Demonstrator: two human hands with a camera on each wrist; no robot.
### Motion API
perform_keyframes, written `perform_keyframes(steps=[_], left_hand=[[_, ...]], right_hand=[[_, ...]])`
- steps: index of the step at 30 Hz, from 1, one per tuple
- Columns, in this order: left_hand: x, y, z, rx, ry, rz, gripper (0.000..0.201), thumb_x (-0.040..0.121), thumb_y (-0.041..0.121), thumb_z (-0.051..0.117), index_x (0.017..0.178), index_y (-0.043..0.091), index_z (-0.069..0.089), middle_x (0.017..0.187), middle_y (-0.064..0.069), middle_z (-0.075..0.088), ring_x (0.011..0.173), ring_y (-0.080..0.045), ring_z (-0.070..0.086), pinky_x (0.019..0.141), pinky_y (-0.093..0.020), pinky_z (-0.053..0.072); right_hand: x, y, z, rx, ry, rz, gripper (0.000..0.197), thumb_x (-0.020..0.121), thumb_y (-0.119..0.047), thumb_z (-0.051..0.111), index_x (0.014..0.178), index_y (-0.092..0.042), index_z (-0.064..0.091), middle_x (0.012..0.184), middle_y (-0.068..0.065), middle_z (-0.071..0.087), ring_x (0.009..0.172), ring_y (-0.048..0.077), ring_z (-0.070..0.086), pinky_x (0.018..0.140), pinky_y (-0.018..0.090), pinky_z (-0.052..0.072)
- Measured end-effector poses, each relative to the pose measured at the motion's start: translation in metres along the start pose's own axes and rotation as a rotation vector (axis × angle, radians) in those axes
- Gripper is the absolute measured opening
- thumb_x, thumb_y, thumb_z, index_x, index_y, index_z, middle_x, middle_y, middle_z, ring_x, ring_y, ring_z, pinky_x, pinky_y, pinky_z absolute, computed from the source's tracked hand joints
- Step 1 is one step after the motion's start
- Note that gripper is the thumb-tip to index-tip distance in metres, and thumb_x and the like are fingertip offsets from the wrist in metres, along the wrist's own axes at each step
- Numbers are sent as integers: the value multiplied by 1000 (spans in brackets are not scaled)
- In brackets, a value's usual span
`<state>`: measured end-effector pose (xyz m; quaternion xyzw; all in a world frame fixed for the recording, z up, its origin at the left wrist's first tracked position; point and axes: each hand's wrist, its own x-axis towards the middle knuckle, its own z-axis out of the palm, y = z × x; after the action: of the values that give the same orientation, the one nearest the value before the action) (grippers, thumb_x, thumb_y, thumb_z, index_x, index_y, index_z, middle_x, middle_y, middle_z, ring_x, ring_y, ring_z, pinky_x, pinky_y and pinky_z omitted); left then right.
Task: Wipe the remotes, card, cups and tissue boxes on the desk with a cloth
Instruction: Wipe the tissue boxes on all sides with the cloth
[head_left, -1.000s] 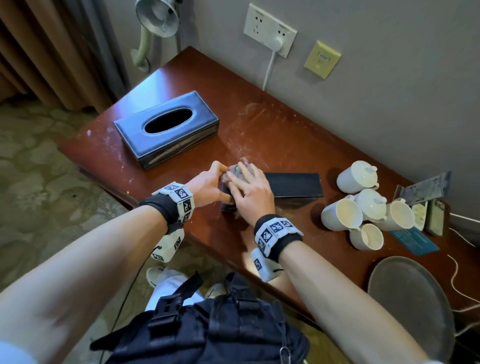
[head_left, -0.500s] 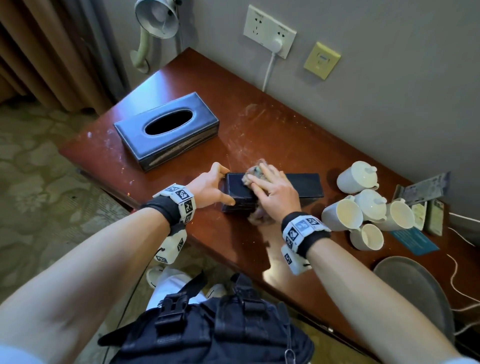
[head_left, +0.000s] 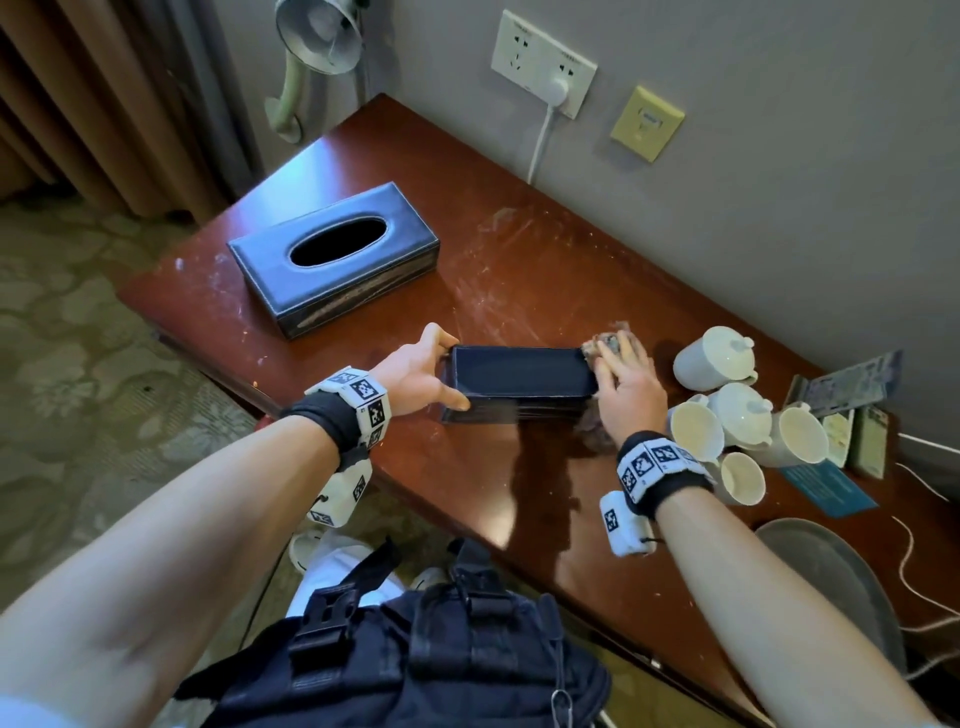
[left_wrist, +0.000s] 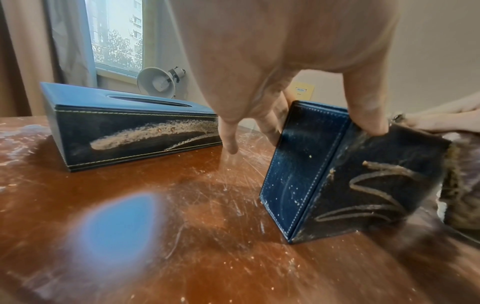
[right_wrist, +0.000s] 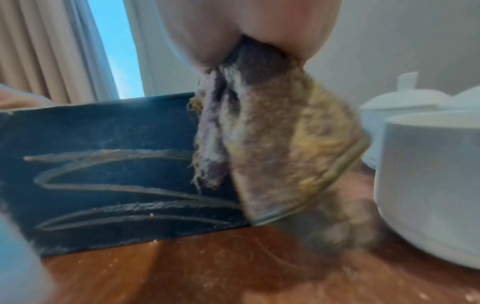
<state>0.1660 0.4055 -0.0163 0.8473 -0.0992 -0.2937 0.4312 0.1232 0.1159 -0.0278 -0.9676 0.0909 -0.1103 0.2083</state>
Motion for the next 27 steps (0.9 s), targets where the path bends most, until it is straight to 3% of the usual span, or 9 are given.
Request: perform_keyframes(steps=[2,4,7,9,14,18,21,23,27], left_hand=[[0,0,1,-1,5,2,68,78,23,83,125,20,35,132,-6,56,122,-24,55,100,-41,47],[1,0,1,1,1,6,68,78,23,83,126,20,35,133,-6,56,122,-23,55,99,-39,47],[1,1,-1,50,-2,20,71,76,26,85,126,19,35,132,-8,57,121,-24,56,102,-44,47],[1,0,-2,87,4,29,72,76,28,84,128,19,35,131,-8,58,119,-24,57,101,-43,47],[-1,0,-1,183,35,95,72,77,29,83,129,15,35,120,-7,62,106,-23,63,90,-35,51],[-1,-2,-1,204,26,129,72,76,31,84,127,16,35,122,-4,62,109,-21,63,87,-34,52],[1,-1,-1,234,18,114,66,79,30,82,122,19,33,116,-1,60,95,-18,62,68,-24,45],[1,-2,0,232,29,115,65,79,30,82,122,19,33,115,0,59,92,-18,62,66,-24,44],[0,-2,3,222,53,106,69,78,28,83,125,17,33,114,1,59,93,-21,63,75,-32,49]], right_hand=[[-3,-12,6,18,119,64,34,96,-19,50,124,-8,67,144,13,50,139,31,39,117,40,27],[-12,-42,18,43,194,-5,28,93,-14,55,115,-7,72,140,15,55,137,34,43,114,48,34],[-40,-88,47,106,81,-258,26,93,-20,59,114,-17,73,139,8,57,138,29,42,116,44,30],[-50,-102,58,149,23,-295,28,94,-29,57,116,-23,73,139,3,57,140,23,39,117,42,27],[-45,-94,53,180,-43,-424,28,97,-33,54,118,-27,71,145,2,52,144,22,33,118,40,25],[-41,-81,44,152,-118,-531,29,97,-32,54,119,-25,71,144,2,52,143,21,35,118,40,27],[-29,-41,22,149,-92,-353,30,96,-33,54,119,-25,71,145,0,51,142,15,37,117,45,29],[-24,-25,12,188,-51,-185,28,95,-29,58,119,-24,71,150,-1,45,143,11,33,118,43,26],[-38,-78,37,184,6,-262,24,91,-27,62,111,-22,75,142,5,54,142,22,36,117,41,31]])
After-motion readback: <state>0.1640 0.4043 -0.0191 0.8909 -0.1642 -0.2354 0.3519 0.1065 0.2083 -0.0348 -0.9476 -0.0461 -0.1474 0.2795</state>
